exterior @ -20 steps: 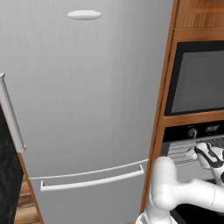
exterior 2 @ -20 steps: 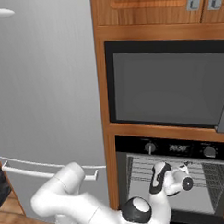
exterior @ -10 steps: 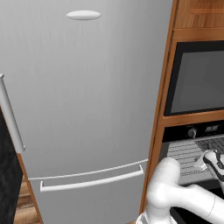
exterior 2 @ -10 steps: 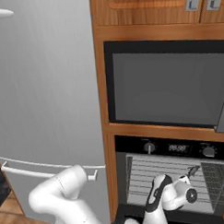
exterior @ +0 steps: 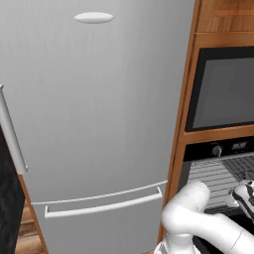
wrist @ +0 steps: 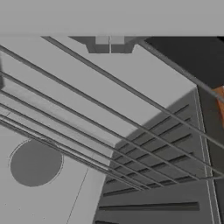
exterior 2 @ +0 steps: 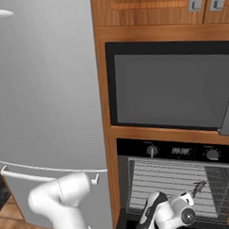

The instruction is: Take the fish from the oven and place it on the plate on the counter.

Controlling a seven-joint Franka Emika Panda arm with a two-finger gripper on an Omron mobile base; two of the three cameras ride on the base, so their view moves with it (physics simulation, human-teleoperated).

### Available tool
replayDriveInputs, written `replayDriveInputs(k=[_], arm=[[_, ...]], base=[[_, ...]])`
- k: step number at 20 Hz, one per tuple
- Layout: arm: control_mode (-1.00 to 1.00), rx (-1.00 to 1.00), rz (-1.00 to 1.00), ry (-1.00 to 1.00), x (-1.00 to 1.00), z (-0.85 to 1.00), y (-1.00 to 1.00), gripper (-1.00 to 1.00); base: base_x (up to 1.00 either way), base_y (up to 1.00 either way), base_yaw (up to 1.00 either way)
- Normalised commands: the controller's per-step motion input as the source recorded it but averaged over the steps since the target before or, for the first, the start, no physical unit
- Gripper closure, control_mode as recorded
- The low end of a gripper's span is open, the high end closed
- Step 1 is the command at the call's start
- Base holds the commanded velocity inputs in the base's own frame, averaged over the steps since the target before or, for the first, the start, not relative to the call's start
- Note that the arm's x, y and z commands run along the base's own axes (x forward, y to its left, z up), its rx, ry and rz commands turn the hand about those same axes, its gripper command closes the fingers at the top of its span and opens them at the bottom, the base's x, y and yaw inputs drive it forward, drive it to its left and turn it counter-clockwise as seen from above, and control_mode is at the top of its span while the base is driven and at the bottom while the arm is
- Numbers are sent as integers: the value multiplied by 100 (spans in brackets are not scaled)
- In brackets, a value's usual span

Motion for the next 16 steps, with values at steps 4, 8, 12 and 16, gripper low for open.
replayDriveInputs(k=[4, 8, 12, 16], arm=[[-100, -8, 9, 21, -100, -100, 76, 100], [-100, 7, 8, 30, -100, -79, 20, 100], [-100, 32, 0, -3, -88, 78, -41, 100], [-100, 44, 0, -3, -43, 100, -67, 100]], base=[[0, 0, 0], [0, 0, 0], [0, 0, 0], [0, 0, 0]])
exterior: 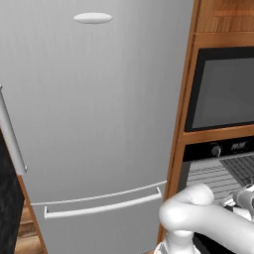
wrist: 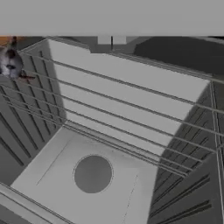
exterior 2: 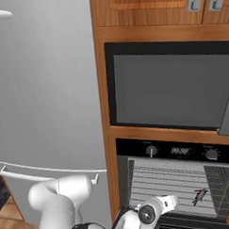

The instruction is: Take the fish from the oven and place it on the plate on the counter.

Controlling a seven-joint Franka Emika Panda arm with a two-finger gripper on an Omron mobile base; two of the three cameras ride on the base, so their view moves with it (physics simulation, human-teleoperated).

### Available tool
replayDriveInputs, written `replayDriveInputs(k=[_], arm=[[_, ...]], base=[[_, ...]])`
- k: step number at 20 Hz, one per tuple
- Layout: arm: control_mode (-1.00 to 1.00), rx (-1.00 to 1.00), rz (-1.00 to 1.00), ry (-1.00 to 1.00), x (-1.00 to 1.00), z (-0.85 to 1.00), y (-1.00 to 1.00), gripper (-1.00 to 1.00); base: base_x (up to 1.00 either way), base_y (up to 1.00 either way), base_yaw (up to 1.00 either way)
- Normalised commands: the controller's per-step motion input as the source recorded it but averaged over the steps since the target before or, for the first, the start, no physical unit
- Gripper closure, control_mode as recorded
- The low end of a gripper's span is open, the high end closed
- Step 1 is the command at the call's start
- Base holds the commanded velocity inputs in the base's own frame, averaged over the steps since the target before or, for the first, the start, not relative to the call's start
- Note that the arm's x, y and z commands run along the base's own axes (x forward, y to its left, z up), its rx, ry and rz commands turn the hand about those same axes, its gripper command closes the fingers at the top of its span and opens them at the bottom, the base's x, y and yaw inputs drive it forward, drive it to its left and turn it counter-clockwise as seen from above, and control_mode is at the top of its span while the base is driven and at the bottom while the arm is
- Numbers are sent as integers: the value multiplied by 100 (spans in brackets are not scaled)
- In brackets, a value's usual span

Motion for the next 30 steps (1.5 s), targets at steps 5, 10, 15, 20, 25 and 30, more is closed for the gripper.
replayDriveInputs(k=[5, 10, 15, 20, 25, 30], arm=[[-100, 59, -3, 4, -17, 100, -100, 100], [-100, 61, -13, 19, -11, 95, -100, 100], [-100, 36, -28, 36, -35, 37, -100, 100], [-100, 15, -36, 41, -7, 7, -90, 100], [-100, 0, -20, 14, 0, -36, -44, 100], [-100, 0, -3, 0, 0, -68, -20, 100]], base=[[0, 0, 0], [0, 0, 0], [0, 0, 0], [0, 0, 0], [0, 0, 0], [0, 0, 0]])
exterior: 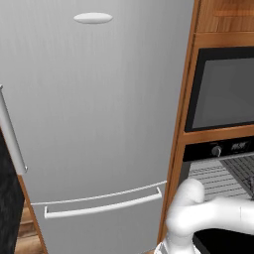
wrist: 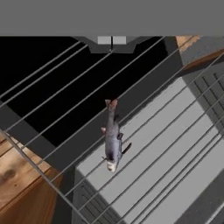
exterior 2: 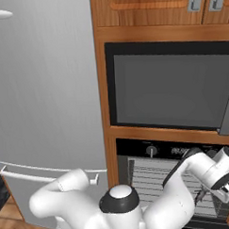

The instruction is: Take the fish from the oven and place it on the plate on the counter.

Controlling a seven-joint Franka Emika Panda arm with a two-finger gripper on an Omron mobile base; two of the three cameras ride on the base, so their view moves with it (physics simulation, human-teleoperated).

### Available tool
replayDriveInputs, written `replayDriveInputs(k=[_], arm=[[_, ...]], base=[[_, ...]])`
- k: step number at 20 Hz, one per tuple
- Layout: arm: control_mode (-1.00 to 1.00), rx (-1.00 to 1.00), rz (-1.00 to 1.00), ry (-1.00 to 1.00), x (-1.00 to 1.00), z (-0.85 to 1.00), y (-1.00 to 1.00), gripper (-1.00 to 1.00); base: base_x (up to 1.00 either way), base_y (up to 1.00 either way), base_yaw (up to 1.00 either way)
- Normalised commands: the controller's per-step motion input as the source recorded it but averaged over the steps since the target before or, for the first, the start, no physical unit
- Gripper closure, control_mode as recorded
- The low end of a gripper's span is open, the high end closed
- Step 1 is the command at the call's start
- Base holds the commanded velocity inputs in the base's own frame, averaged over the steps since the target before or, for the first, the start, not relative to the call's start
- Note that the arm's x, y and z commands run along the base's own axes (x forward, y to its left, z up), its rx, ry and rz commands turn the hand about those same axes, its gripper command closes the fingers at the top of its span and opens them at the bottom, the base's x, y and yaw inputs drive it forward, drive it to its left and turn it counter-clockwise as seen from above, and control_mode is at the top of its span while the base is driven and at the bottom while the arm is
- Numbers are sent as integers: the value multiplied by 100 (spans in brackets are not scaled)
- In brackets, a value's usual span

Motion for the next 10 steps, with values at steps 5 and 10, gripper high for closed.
replayDriveInputs(k=[5, 10], arm=[[-100, -3, 0, -1, 21, -61, -1, -100], [-100, 0, 0, 3, 23, -27, -16, -100]], base=[[0, 0, 0], [0, 0, 0]])
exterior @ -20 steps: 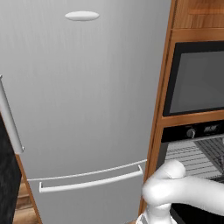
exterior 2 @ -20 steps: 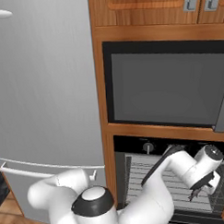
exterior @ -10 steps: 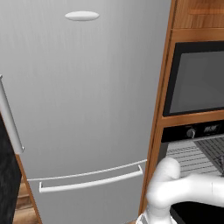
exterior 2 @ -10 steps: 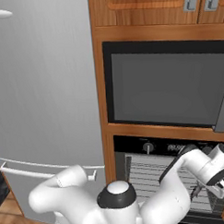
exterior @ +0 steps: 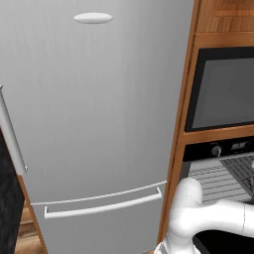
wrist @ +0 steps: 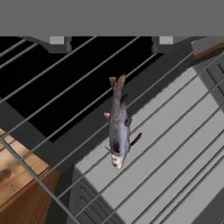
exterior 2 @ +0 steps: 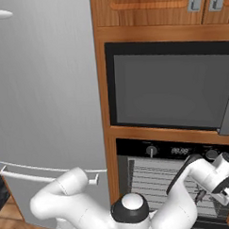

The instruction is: Take the fish from the oven and place it on the plate on the counter.

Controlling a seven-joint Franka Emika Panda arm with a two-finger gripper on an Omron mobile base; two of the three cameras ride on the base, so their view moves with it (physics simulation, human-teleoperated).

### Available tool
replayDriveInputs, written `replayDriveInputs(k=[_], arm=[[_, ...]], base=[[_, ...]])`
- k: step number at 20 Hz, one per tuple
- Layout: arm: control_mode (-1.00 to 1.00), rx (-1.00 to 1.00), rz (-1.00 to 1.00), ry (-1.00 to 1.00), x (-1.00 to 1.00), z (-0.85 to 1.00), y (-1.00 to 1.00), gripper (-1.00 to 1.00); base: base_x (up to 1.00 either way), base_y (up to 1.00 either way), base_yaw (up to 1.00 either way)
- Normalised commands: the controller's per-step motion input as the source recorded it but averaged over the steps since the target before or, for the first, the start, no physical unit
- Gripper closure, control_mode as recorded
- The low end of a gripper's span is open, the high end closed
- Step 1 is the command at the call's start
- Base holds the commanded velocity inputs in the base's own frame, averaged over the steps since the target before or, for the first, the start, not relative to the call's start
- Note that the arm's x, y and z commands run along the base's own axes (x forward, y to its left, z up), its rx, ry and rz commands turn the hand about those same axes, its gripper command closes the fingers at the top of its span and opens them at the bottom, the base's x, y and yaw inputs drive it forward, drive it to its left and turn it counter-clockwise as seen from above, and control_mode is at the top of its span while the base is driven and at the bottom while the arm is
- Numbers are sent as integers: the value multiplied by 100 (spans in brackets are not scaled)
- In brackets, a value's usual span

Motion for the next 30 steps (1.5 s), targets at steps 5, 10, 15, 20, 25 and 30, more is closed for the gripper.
replayDriveInputs(k=[5, 10, 15, 20, 25, 30], arm=[[-100, -1, 0, 3, 21, -49, -11, -100], [-100, -1, 0, 0, 12, -42, 0, -100], [-100, -1, 0, -1, 3, -40, 0, -100], [-100, 0, 0, 0, 6, -33, 0, -100], [-100, 0, 0, 0, 13, -20, 0, -100], [-100, 0, 0, -4, 19, -20, -3, -100]], base=[[0, 0, 0], [0, 0, 0], [0, 0, 0], [0, 0, 0], [0, 0, 0], [0, 0, 0]])
